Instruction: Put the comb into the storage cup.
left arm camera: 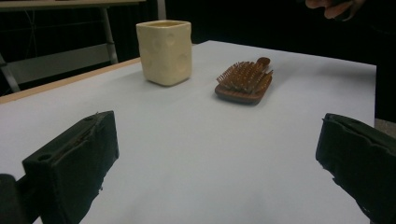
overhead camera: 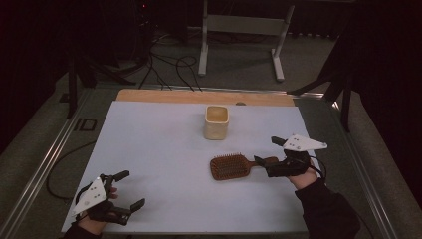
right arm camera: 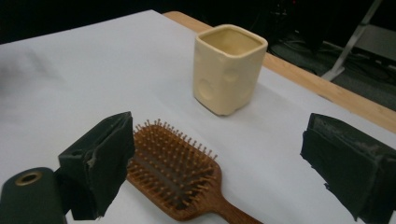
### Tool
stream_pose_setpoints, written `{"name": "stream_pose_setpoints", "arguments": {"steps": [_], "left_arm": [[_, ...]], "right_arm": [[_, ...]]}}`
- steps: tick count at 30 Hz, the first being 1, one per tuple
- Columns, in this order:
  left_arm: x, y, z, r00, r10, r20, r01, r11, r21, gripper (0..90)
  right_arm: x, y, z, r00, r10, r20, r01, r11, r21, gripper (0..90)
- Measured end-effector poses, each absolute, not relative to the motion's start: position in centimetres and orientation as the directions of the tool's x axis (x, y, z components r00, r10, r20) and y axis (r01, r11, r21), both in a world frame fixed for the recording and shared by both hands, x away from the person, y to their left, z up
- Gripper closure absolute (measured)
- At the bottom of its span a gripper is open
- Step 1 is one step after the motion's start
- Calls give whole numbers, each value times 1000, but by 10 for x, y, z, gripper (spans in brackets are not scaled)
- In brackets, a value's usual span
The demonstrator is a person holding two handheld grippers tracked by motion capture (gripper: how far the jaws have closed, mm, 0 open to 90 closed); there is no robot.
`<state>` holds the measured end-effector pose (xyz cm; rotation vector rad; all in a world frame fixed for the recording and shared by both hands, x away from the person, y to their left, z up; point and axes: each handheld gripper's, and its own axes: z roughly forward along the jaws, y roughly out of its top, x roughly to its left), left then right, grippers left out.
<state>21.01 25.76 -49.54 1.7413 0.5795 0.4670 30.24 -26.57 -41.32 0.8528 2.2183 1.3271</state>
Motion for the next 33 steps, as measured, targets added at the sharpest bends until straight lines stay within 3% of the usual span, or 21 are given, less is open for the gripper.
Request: {"name": "stream_pose_setpoints", "arguments": {"steps": [18, 28, 33], "left_arm": [[210, 258, -495, 797, 604, 6, 136, -190, 972, 0], [210, 258, -496, 799, 601, 5, 137, -190, 972, 0], [210, 257, -496, 801, 599, 3, 138, -189, 972, 0]], "right_arm": [[326, -271, -436, -711, 703, -6, 354, 366, 861, 149], [334, -275, -447, -679, 734, 0, 400, 370, 838, 287], [341, -277, -454, -646, 764, -1, 433, 368, 823, 406]]}}
